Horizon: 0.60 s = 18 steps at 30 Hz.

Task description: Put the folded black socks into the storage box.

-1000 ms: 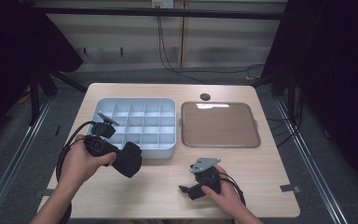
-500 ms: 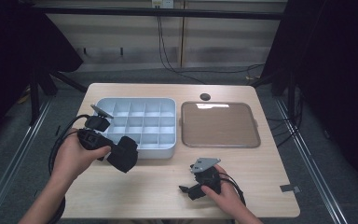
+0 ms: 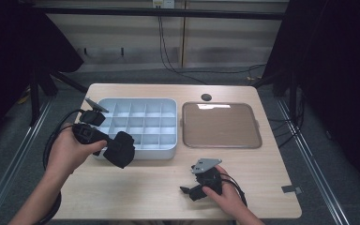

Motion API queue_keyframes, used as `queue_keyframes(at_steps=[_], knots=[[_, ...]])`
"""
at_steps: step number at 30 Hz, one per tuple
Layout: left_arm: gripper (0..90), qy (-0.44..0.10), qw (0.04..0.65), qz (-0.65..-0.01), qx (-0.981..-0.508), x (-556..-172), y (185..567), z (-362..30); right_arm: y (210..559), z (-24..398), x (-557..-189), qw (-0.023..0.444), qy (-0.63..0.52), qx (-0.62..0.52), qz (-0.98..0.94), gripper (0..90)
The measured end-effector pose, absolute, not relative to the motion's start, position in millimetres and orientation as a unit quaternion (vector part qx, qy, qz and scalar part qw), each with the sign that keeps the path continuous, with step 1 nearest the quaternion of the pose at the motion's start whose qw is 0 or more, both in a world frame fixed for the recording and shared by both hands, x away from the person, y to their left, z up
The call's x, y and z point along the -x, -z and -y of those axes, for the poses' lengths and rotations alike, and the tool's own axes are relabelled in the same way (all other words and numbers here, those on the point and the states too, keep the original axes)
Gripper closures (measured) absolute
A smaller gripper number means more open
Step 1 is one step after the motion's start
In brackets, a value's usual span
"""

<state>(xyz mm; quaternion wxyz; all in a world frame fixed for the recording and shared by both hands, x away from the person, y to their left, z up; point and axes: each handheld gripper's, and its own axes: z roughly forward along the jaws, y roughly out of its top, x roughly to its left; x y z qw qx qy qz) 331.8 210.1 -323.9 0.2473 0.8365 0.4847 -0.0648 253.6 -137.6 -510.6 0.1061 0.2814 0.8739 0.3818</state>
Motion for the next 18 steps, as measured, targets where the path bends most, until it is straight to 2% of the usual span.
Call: queue_keyframes(at_steps=[18], knots=[[72.5, 0.051, 0.248, -0.518, -0.817, -348.2, 322.9, -233.8, 510.5, 137.6, -253.6, 0.106, -0.382, -0.282, -0.874, 12.7]])
